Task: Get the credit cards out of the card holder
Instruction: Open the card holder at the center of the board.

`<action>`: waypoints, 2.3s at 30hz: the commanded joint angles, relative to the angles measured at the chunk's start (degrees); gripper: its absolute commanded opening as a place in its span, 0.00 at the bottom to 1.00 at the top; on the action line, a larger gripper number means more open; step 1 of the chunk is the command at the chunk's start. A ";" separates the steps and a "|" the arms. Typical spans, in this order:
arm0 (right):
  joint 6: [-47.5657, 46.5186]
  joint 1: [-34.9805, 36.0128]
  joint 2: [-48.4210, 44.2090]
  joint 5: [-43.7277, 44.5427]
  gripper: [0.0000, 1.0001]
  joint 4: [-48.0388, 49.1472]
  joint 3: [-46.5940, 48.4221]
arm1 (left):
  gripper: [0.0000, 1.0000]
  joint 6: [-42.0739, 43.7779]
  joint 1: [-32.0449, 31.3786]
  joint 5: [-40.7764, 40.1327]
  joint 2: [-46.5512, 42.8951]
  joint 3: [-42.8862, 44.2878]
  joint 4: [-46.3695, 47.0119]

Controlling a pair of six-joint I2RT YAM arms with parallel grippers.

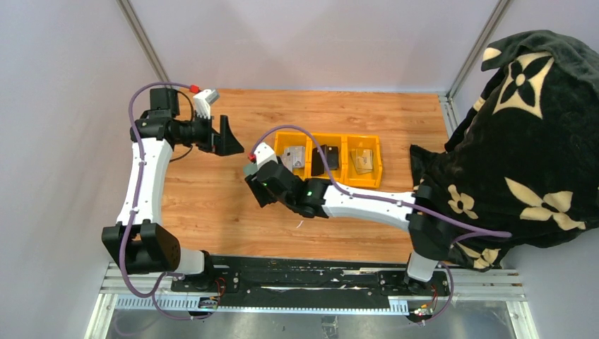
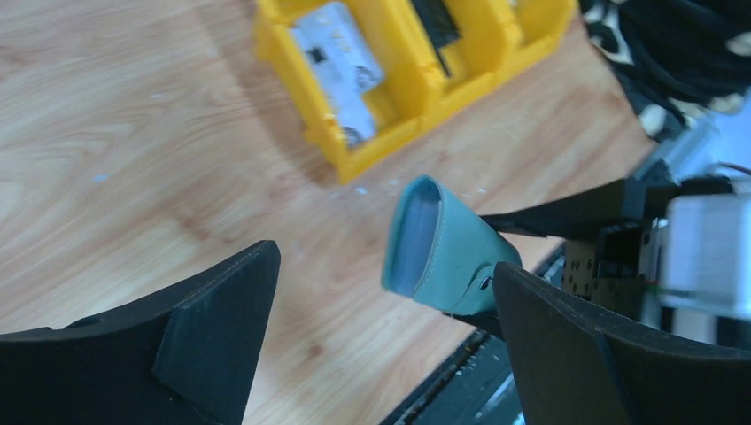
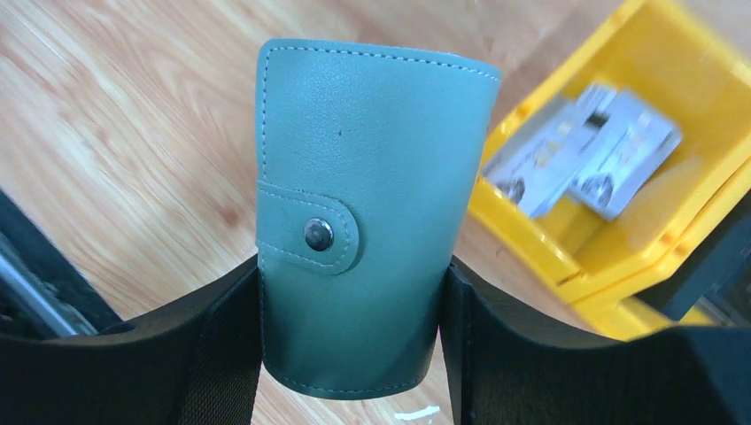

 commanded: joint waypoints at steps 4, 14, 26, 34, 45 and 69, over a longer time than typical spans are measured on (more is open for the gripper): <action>-6.73 -0.51 -8.77 -1.54 0.55 15.59 -4.30 | 1.00 -4.21 -3.90 14.04 -1.38 -2.91 -1.38; -5.70 -2.74 -13.54 -9.51 0.56 18.24 -6.54 | 0.98 -6.61 -5.76 23.23 -7.63 -5.69 -1.45; -5.76 -4.37 -15.41 -13.41 0.56 18.71 -7.14 | 0.51 -3.71 -9.71 14.49 -7.93 -6.97 -1.43; 0.15 -9.86 -16.89 -31.84 0.83 17.88 -7.29 | 0.00 -5.06 -9.71 13.22 -5.98 -4.65 -1.45; 13.92 -19.77 -20.76 -41.31 0.82 16.01 -9.40 | 0.00 -7.87 -9.72 10.29 -7.38 -5.58 2.12; 23.99 -26.76 -18.25 -59.46 0.92 17.59 -8.89 | 0.00 -32.03 -9.79 11.99 -16.47 -12.91 28.33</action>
